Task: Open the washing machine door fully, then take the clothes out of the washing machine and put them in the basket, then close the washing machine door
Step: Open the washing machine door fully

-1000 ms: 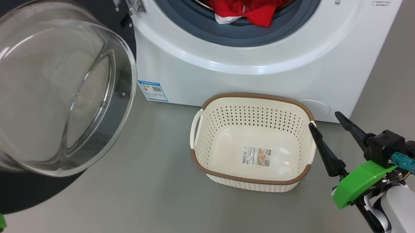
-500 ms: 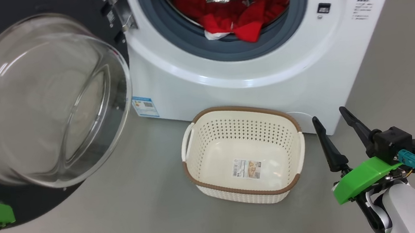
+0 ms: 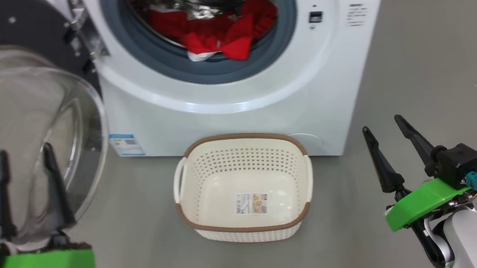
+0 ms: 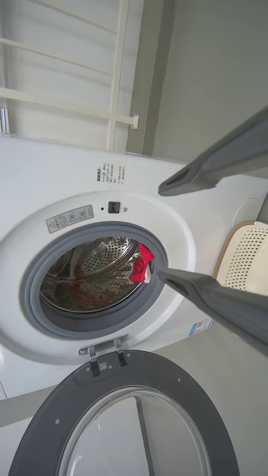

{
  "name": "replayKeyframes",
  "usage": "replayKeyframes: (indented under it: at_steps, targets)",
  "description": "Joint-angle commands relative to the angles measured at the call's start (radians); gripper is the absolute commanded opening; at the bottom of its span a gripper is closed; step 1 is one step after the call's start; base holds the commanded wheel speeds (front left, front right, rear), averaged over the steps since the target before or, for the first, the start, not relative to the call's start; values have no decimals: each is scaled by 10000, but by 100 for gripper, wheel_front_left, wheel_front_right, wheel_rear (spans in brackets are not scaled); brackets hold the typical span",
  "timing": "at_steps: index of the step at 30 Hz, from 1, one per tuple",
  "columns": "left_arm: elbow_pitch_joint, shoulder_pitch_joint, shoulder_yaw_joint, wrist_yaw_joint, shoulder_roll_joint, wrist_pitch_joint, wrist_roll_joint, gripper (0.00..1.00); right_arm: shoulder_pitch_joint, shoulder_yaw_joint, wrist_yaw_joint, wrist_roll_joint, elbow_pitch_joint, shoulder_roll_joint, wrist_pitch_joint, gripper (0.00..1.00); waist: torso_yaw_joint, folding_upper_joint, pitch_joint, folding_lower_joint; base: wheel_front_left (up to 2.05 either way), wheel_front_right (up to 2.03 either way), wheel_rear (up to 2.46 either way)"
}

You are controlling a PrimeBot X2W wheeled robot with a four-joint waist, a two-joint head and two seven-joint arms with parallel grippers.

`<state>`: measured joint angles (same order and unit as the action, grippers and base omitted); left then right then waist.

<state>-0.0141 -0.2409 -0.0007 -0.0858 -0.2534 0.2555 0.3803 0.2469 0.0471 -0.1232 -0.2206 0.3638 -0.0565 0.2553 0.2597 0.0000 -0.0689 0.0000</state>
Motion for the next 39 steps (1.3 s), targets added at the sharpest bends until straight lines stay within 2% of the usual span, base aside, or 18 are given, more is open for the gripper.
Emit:
replayKeyframes:
  at_steps: [1,7,15,28,39]
  targets:
    - [189,-10,245,75,-290,-20,-67,100,71,176,-75,159,-338,45,65,100,-523,0,7,0,0,0,0]
    - [132,298,-93,270,-147,25,-312,100,-3,37,-75,317,-634,57,65,100,-1303,0,-93,0,0,0,0]
    - [262,959,13,966,197,59,-743,100,-282,65,-75,135,-1208,61,65,100,-2315,0,-34,0,0,0,0]
    - [-91,2028,625,1764,956,61,-1525,100,-872,149,-75,110,-1748,62,65,100,-3023,0,322,0,0,0,0]
    - [-594,2745,977,2011,1364,62,-2049,100,-1448,220,-75,228,-1848,62,65,100,-3226,0,731,0,0,0,0]
